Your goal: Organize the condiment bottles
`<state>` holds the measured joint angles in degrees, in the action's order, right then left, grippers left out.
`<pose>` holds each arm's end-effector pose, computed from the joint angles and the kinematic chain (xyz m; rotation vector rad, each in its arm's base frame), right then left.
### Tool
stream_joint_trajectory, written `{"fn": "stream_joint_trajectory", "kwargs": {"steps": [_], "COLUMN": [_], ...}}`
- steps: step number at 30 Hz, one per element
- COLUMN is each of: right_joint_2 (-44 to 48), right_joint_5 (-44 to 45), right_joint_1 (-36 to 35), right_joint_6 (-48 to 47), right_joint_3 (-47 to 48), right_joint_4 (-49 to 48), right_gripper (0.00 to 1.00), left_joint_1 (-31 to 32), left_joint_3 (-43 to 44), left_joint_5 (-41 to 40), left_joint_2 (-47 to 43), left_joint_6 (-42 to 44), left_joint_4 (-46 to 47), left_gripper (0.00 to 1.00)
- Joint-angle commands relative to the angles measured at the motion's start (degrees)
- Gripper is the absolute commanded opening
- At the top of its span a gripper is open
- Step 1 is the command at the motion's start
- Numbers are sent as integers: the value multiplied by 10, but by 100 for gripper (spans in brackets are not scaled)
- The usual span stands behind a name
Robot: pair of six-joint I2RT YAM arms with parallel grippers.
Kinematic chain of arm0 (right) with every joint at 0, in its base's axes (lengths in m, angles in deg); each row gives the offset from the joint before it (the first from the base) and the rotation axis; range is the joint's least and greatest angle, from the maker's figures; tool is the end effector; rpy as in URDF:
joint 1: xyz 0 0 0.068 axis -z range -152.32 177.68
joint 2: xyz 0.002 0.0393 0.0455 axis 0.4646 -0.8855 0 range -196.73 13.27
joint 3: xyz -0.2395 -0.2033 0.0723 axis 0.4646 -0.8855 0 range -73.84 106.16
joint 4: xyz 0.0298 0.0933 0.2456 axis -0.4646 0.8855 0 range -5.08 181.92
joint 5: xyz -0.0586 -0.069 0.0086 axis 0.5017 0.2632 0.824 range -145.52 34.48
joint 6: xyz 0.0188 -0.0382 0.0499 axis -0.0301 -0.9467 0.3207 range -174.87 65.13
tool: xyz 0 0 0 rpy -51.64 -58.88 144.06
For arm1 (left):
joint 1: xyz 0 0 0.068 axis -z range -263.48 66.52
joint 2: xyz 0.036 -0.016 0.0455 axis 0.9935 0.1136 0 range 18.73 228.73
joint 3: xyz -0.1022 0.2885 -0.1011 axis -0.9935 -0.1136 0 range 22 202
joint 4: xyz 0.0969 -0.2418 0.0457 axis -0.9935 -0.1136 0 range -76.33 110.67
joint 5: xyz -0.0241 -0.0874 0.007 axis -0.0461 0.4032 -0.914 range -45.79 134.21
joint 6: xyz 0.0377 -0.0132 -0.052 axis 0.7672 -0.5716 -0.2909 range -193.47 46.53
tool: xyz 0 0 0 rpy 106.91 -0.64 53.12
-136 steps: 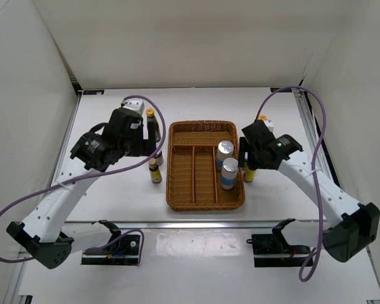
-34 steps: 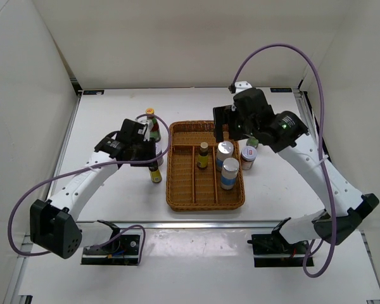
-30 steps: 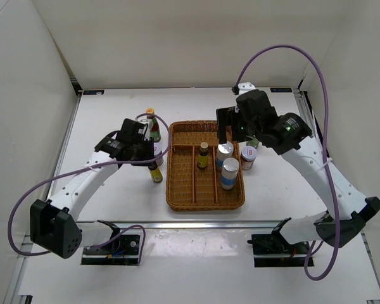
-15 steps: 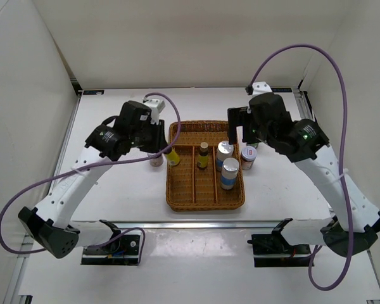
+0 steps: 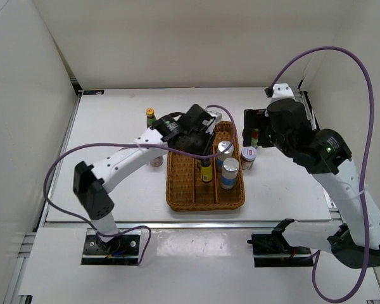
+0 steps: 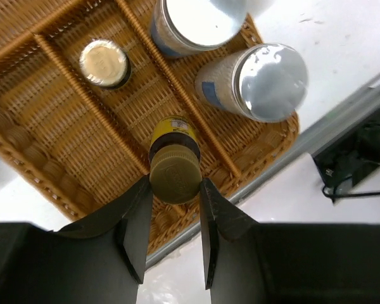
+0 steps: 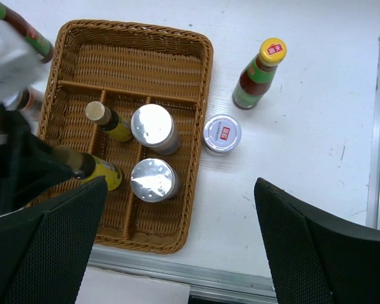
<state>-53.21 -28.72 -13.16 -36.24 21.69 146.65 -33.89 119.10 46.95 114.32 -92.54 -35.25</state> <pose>0.1539 0.1022 0.5103 -0.1335 2.0721 0.1323 0.2383 -0.2835 0.3913 0.7050 2.5089 -0.5230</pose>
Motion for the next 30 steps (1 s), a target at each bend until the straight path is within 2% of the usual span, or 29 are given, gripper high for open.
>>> {"fn": "stream_joint_trajectory", "kwargs": {"steps": [1, 4, 12, 13, 14, 15, 17, 18, 20, 21, 23, 25, 28, 30], "right_joint_2": [22, 33, 44, 44, 44, 44, 44, 44, 44, 39, 39, 39, 26, 21], "right_joint_5": [32, 37, 48, 48, 48, 48, 48, 48, 48, 48, 48, 42, 42, 67], "right_joint_1": [2, 2, 2, 2, 2, 2, 2, 2, 2, 2, 2, 2, 2, 2], "right_joint_6": [-2, -7, -7, -7, -7, -7, -7, -2, -2, 3, 4, 18, 49, 68], "right_joint_3": [16, 16, 10, 10, 4, 4, 4, 4, 4, 4, -2, -25, -68, -89], "right_joint_4": [10, 16, 22, 22, 22, 22, 22, 22, 22, 22, 22, 22, 22, 22], "right_gripper": [100, 100, 100, 100, 100, 100, 100, 100, 100, 100, 100, 100, 100, 100], "left_joint_1": [18, 18, 35, 40, 40, 40, 40, 40, 46, 46, 51, 51, 51, 51], "left_joint_3": [59, 93, 124, 124, 124, 124, 124, 124, 124, 124, 124, 137, 192, 226], "left_joint_5": [-29, -53, -89, -97, -97, -105, -105, -105, -105, -105, -111, -104, -104, -135], "left_joint_2": [20, 76, 122, 127, 127, 127, 127, 127, 127, 122, 114, 106, 94, 80], "left_joint_6": [-18, -32, -42, -42, -48, -48, -48, -48, -48, -48, -48, -54, -48, -43], "left_joint_4": [1, -22, -34, -39, -39, -39, -45, -45, -50, -50, -55, -61, -103, -131], "left_gripper": [11, 11, 11, 13, 16, 25, 33, 47, 58, 69, 82, 100, 100, 100]}}
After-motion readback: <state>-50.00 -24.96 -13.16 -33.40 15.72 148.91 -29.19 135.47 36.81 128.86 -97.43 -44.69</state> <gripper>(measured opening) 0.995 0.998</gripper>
